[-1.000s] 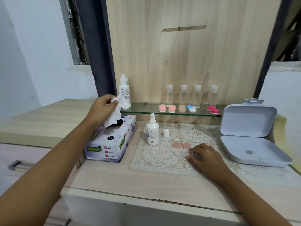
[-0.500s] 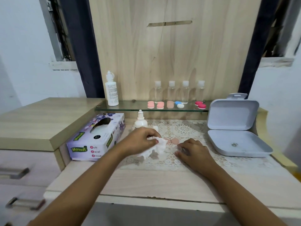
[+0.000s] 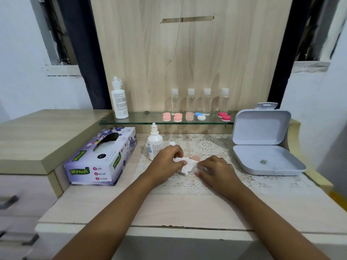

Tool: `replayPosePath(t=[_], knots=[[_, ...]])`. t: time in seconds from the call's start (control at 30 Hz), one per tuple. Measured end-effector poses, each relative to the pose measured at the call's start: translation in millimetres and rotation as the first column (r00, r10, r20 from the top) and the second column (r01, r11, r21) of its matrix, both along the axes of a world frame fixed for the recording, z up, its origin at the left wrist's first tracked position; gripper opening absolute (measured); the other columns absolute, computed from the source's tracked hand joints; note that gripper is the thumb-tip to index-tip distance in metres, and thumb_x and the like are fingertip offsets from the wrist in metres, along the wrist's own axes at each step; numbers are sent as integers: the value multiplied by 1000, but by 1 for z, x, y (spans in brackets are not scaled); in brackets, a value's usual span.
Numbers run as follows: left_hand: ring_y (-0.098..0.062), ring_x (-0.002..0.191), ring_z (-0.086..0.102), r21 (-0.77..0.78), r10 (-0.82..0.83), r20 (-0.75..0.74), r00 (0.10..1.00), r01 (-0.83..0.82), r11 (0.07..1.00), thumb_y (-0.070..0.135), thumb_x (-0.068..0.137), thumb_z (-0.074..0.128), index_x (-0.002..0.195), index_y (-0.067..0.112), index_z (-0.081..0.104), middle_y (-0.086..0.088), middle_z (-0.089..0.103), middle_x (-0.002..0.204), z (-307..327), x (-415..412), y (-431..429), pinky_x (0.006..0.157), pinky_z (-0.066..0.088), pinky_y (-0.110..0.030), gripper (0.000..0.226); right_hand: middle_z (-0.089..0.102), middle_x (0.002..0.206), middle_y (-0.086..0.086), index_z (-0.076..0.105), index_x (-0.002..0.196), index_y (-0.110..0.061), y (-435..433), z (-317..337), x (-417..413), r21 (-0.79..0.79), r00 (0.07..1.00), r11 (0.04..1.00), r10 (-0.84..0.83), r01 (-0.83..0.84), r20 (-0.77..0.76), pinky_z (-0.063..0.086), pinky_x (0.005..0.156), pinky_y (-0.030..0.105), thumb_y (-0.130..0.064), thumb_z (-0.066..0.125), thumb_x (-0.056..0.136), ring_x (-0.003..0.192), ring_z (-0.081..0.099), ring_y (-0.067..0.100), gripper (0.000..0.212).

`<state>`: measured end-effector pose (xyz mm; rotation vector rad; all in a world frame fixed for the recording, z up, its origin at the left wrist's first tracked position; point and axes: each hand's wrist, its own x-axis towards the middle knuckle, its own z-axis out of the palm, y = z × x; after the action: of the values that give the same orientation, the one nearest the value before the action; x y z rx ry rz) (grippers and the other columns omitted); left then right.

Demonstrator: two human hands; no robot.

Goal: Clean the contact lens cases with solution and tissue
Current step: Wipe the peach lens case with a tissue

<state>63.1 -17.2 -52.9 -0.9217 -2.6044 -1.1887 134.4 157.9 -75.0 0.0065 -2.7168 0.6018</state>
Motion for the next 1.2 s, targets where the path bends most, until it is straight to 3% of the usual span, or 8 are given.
replayPosePath(t=[0.1, 0.3, 0.4, 0.53, 0.83, 0.93, 1.07, 1.2], knots=[[-13, 88, 57, -16, 39, -78, 996, -40, 999, 25, 80, 69, 86, 22, 69, 5, 61, 93, -6, 1, 3, 77, 47, -34, 7, 56, 114, -6, 61, 115, -33, 0, 0, 1, 8, 1000, 1000, 2, -3, 4, 38, 94, 35, -46, 55, 87, 112, 46, 18, 32], [-12, 92, 51, -172, -95, -317, 944, 41, 984, 39, 88, 57, 98, 15, 73, 8, 55, 94, -14, 5, -5, 81, 45, -32, 30, 55, 115, -7, 60, 116, -34, -1, 1, 1, 23, 1000, 1000, -7, 7, 11, 37, 94, 35, -48, 52, 88, 113, 45, 17, 32], [-14, 95, 50, -256, -135, -345, 929, 45, 966, 48, 82, 54, 101, 19, 72, 7, 55, 98, -17, 6, -11, 81, 43, -32, 40, 55, 116, -6, 60, 117, -32, -1, 1, 1, 12, 1000, 1000, -13, 13, 18, 36, 94, 34, -48, 53, 87, 114, 45, 17, 34], [-14, 96, 47, -267, -146, -363, 920, 48, 962, 40, 86, 60, 102, 22, 72, 6, 54, 103, -18, 5, -10, 83, 42, -34, 27, 55, 115, -7, 61, 114, -34, -1, 1, 1, -11, 1000, 1000, -4, 4, 21, 36, 94, 34, -47, 55, 87, 114, 45, 17, 31], [-18, 78, 57, -364, -167, -598, 784, -81, 928, 36, 82, 41, 76, 23, 72, 8, 58, 89, -16, 13, -6, 59, 45, -31, 34, 55, 104, -8, 65, 104, -31, -1, 2, 1, -37, 1000, 999, 3, -2, 21, 37, 92, 35, -45, 58, 86, 108, 46, 17, 24], [-18, 78, 56, -380, -192, -603, 775, -67, 923, 32, 81, 41, 74, 17, 68, 6, 57, 86, -15, 13, -2, 61, 46, -30, 32, 49, 97, -10, 65, 106, -31, 0, 2, 1, -42, 1000, 999, 2, -1, 18, 36, 91, 33, -45, 58, 85, 108, 46, 16, 26], [-21, 91, 50, -354, -180, -471, 863, 2, 935, 23, 87, 52, 89, 8, 66, -1, 56, 100, -18, 11, 0, 76, 43, -36, 21, 48, 96, -11, 64, 106, -31, 0, 2, 0, -45, 1000, 999, 1, 0, 25, 34, 91, 33, -45, 58, 85, 108, 45, 16, 26], [-17, 93, 48, -318, -139, -425, 895, -4, 948, 29, 89, 55, 96, 16, 71, 5, 57, 101, -20, 9, -6, 78, 36, -31, 22, 52, 99, -9, 64, 107, -31, 0, 3, 1, -39, 999, 999, 8, -6, 32, 33, 89, 32, -45, 57, 86, 108, 44, 16, 26]])
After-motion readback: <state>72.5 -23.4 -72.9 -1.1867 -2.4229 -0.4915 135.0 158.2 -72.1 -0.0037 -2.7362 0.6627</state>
